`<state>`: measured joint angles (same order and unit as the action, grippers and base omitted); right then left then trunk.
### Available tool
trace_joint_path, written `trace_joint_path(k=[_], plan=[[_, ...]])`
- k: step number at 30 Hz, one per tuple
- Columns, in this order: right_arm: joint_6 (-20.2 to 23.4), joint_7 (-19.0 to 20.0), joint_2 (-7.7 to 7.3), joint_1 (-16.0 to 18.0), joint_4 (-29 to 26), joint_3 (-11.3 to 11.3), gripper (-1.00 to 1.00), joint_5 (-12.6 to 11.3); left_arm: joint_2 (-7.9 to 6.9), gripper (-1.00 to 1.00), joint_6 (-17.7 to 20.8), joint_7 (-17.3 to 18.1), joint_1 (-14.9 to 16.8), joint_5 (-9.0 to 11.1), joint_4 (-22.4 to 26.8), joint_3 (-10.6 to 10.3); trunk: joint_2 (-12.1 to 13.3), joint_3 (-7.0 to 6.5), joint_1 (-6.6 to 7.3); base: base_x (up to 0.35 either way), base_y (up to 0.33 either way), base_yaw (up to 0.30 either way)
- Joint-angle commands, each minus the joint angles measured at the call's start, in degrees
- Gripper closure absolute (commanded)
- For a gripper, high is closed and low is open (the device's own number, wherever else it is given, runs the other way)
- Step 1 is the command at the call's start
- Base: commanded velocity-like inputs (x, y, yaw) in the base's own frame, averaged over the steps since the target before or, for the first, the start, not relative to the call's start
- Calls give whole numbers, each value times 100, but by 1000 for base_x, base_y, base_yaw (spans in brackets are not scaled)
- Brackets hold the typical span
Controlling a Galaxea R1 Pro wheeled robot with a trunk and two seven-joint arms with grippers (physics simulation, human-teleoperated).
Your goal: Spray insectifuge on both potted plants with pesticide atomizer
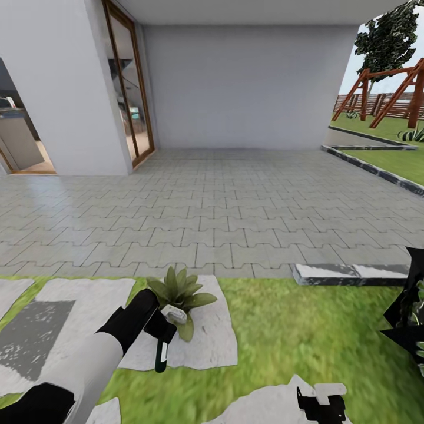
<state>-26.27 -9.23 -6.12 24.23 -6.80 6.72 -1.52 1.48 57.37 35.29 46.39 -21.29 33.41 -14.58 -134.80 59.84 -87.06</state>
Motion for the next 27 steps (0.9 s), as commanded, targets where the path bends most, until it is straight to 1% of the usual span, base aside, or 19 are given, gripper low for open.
trace_joint_path(k=[1, 3, 6, 9, 15, 20, 27], plan=[[-10, -35, 0, 3, 3, 49, -100, -15, 0, 100, 11, 55, 2, -59, 7, -7, -2, 5, 0, 154, -79, 5], [-10, -35, 1, 3, 3, 50, -100, -15, 5, 100, 11, 53, 2, -59, 7, -8, -2, 5, 0, 196, -120, 59], [-10, -35, 5, 3, 3, 51, -100, -15, 9, 100, 11, 49, -5, -59, 7, -9, -2, 5, 0, 199, -123, 206], [-10, -35, 5, 3, 3, 49, -100, -15, 10, 100, 10, 48, -7, -59, 7, -15, -2, 5, 0, 62, -32, 140], [-10, -35, 5, 3, 3, 49, -100, -15, 13, 100, 4, 48, -12, -59, 7, -20, -2, 5, 0, 21, -11, 14], [-10, -31, -3, 3, 3, 49, -100, -10, 5, 100, 3, 40, -24, -66, 7, -20, -2, 5, 0, 91, -159, 1], [-10, -27, -3, 3, 3, 49, -100, -10, 1, 100, 3, 39, -32, -75, 7, -21, -2, 5, 0, 12, -26, 0]])
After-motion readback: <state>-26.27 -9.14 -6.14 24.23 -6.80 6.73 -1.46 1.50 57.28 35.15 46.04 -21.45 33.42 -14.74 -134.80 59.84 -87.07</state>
